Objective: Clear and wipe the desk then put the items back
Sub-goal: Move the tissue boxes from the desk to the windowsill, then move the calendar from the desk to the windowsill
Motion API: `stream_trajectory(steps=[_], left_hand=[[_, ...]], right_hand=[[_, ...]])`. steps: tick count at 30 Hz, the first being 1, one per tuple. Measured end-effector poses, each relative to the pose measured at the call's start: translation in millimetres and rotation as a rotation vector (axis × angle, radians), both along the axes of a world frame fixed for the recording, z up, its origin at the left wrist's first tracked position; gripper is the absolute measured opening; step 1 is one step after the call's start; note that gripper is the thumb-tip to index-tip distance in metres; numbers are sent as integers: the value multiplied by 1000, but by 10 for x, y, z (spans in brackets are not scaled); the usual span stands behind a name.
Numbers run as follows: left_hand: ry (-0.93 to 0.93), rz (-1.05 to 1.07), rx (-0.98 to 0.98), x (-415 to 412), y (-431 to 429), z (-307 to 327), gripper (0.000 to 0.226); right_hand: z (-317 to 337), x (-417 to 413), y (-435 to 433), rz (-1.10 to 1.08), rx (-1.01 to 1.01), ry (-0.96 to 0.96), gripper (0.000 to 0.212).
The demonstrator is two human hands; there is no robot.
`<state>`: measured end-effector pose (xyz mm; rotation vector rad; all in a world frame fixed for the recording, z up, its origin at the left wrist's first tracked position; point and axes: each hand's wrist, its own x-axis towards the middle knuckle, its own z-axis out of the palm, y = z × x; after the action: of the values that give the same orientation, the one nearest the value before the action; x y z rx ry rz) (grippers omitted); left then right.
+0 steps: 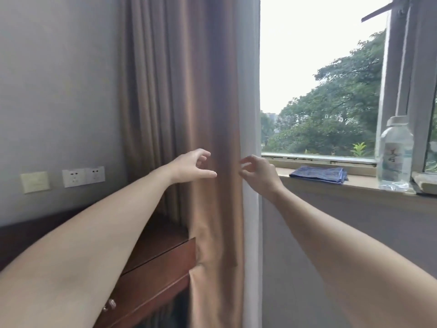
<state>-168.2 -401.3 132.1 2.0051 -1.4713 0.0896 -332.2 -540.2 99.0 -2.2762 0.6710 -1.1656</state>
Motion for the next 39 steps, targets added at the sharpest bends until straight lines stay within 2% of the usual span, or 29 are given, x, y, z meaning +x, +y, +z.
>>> stream_trajectory(steps=[17, 39], left_hand=[[67, 362, 32, 680, 1867, -154, 81], [209, 724, 69, 875, 3576, -471, 91]], right_hand=[[-70, 1331, 1326, 417, -19, 128, 52], [-378, 2298, 2777, 815, 38, 264, 57]])
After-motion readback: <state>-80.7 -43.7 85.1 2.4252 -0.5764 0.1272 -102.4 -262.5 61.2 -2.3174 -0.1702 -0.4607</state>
